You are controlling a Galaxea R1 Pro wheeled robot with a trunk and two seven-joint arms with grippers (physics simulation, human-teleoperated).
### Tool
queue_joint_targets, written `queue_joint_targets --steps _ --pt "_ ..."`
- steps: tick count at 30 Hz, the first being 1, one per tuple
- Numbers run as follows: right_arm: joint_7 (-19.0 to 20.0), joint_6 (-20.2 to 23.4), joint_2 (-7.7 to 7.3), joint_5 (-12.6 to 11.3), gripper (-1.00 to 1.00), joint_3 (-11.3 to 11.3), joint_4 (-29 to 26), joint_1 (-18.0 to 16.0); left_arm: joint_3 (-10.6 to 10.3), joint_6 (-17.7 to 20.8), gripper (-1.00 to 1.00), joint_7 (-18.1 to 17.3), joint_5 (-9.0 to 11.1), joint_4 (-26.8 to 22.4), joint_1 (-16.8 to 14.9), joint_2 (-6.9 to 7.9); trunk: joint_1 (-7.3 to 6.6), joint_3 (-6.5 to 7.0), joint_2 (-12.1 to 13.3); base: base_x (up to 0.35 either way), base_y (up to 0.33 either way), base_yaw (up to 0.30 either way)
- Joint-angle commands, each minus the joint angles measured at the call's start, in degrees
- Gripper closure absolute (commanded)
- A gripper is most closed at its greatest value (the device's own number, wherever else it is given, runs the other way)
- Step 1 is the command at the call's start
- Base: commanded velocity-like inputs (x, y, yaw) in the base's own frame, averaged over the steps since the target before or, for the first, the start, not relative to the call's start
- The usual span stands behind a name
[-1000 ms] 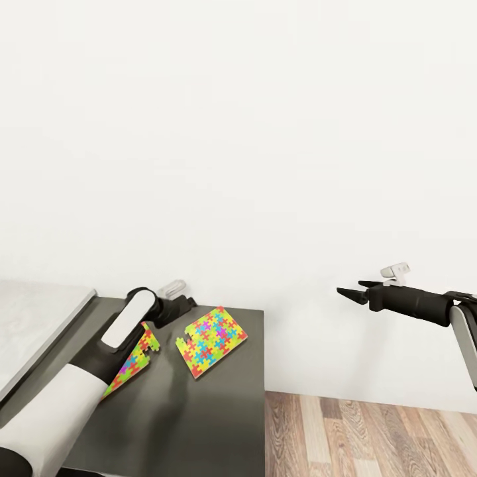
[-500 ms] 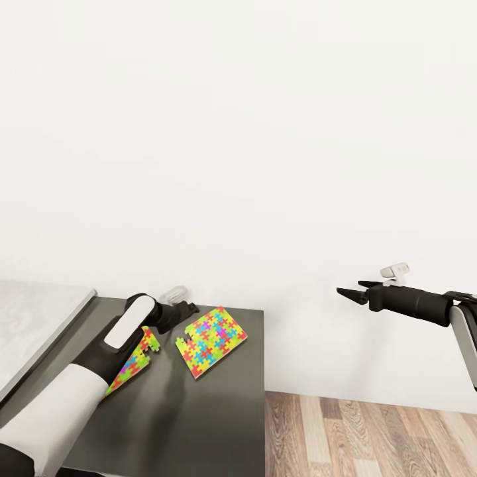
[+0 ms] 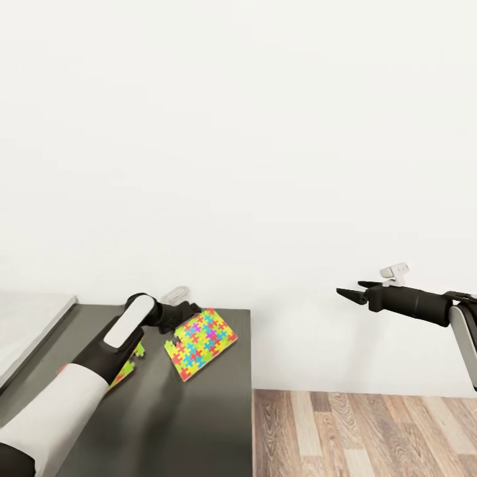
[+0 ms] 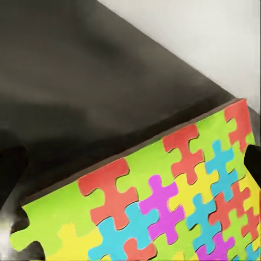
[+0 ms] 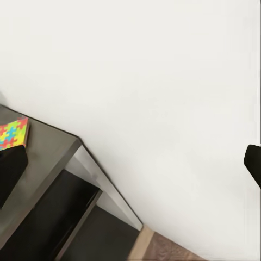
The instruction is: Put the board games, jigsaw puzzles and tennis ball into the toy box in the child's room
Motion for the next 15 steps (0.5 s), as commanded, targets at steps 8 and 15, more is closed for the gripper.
queue_joint_targets --steps 8,15 --pt "0.05 0.36 0.00 -0.19 -1.00 -0.03 -0.02 -0.06 -0.10 -0.51 -1.00 0.38 4.25 2.76 0.11 0.09 0.01 -0.07 -0.02 -0.045 -0.034 -0.057" --pt "0.05 0.36 0.00 -0.19 -1.00 -0.02 0.01 -0.06 -0.09 -0.53 -1.00 0.32 4.49 2.77 0.14 0.08 0.01 -0.07 -0.02 -0.207 -0.148 -0.005"
